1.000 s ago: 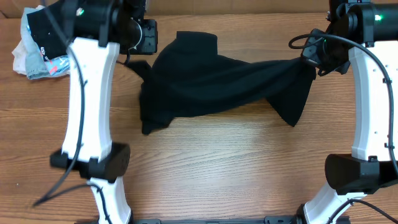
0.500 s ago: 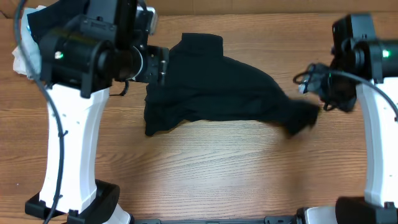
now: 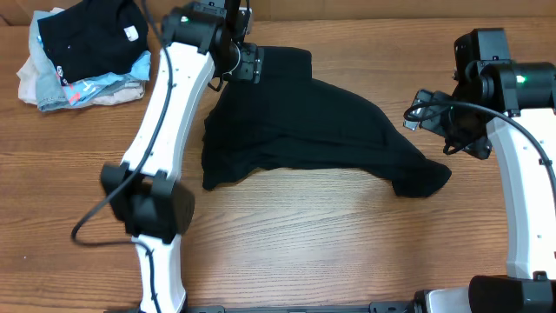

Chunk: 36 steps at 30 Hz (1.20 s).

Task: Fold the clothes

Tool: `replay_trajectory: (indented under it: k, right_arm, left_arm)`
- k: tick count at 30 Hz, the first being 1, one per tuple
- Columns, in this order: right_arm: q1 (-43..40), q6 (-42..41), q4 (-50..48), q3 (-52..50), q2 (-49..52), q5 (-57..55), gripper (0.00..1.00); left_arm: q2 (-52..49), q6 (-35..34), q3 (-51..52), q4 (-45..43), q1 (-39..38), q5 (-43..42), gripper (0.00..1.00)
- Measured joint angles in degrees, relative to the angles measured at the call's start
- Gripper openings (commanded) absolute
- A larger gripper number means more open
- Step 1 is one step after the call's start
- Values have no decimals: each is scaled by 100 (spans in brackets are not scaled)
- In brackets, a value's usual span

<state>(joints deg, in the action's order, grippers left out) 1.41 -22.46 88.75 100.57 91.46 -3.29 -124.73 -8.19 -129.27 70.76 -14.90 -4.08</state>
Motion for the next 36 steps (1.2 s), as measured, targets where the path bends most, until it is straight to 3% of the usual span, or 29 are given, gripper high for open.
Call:
replay_trajectory:
  k: [2,3,5,6,8,15,23,24,26,27,30,36]
  right_arm:
    - [0,0,-236,-2,0,-15,99]
    - [0,4,-363,-2,0,-20,84]
    - [2,33,-640,-7,0,-59,37]
    - [0,22,-811,-7,9,-68,20]
    - [-4,17,-1093,-7,48,-79,4]
    - [-22,4,-2151,-168,732,-98,4]
    - [-20,20,-2883,-317,2085,52,5]
    - [-20,20,-2959,-328,2240,63,18]
    - [-20,-7,-3038,-339,2459,83,60]
    - [-22,46,-3064,-343,2538,85,68]
    - [-33,85,-3143,-348,2697,-13,85]
    - [-249,245,-3410,-348,2739,-114,88]
  left_arm:
    - [-354,20,4,-234,118,0,56]
    - [-514,26,11,-313,177,-2,44]
    - [-820,72,26,-415,291,-2,17]
    - [-946,87,31,-452,328,-2,15]
    - [-1163,120,31,-492,417,-2,15]
    - [-1453,262,35,-632,448,-61,6]
    - [-1462,413,35,-916,439,-551,4]
    - [-1480,413,35,-914,439,-592,4]
    - [-1541,413,35,-911,439,-658,4]
    - [-1589,413,35,-909,439,-682,5]
    - [-1799,415,35,-907,439,-719,5]
    - [-2164,415,28,-909,446,-761,4]
